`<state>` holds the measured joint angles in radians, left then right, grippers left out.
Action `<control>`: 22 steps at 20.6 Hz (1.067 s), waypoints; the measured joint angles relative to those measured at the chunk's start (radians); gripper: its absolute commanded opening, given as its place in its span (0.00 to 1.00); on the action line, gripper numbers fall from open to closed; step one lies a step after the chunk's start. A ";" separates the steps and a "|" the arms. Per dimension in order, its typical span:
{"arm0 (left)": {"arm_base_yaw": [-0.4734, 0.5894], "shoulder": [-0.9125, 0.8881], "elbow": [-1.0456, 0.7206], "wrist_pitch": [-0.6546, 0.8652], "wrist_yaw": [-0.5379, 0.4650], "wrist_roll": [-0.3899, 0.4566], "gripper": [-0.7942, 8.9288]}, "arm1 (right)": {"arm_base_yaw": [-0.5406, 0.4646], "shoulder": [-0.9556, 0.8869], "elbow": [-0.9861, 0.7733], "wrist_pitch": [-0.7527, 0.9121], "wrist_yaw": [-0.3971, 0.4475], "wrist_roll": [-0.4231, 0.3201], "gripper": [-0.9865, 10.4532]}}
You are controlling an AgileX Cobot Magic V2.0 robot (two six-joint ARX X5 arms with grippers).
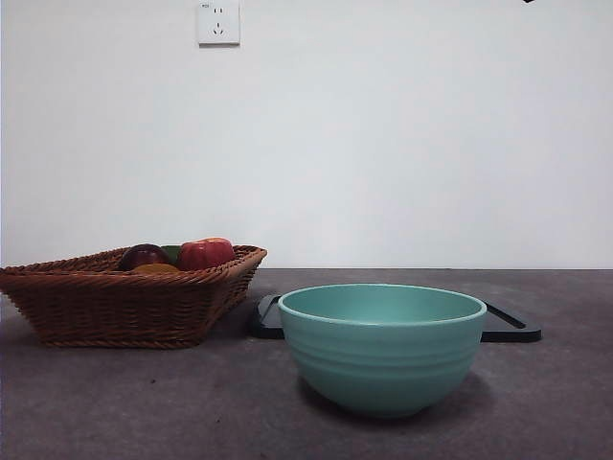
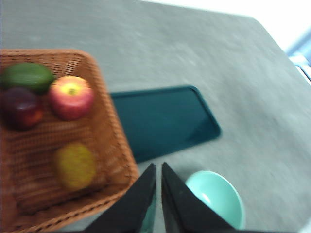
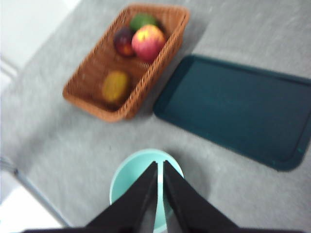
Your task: Pick up the wifruite, put it on the bowl, pick up the plate, put it on desk
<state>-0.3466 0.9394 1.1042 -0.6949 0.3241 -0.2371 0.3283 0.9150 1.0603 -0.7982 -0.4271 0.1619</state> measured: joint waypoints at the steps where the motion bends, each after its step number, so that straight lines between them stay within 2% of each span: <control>1: -0.007 0.002 0.004 -0.010 0.024 0.013 0.10 | 0.005 -0.005 0.000 -0.008 0.000 -0.013 0.09; 6: -0.025 0.003 0.004 -0.051 0.042 0.031 0.13 | 0.005 -0.053 0.000 -0.020 0.007 -0.056 0.10; 7: -0.025 0.004 0.004 -0.060 0.042 0.031 0.19 | 0.005 -0.060 0.000 -0.020 0.009 -0.058 0.10; 8: -0.025 0.004 0.004 -0.069 0.042 0.031 0.27 | 0.005 -0.065 0.000 -0.020 0.010 -0.061 0.11; 9: -0.025 0.004 0.004 -0.074 0.042 0.031 0.41 | 0.005 -0.068 0.000 -0.020 0.011 -0.061 0.19; 10: -0.025 0.004 0.004 -0.076 0.042 0.033 0.55 | 0.005 -0.069 0.000 -0.021 0.011 -0.061 0.30; 12: -0.025 0.004 0.004 -0.079 0.042 0.043 0.72 | 0.005 -0.068 0.000 -0.029 0.011 -0.061 0.49; 14: -0.025 0.004 0.004 -0.080 0.042 0.051 0.73 | 0.005 -0.068 0.000 -0.030 0.011 -0.061 0.55; 22: -0.025 0.004 0.004 -0.080 0.042 0.056 0.73 | 0.005 -0.068 0.000 -0.029 0.011 -0.061 0.55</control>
<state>-0.3717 0.9436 1.1084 -0.7750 0.3660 -0.1810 0.3336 0.8467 1.0603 -0.8272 -0.4164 0.1009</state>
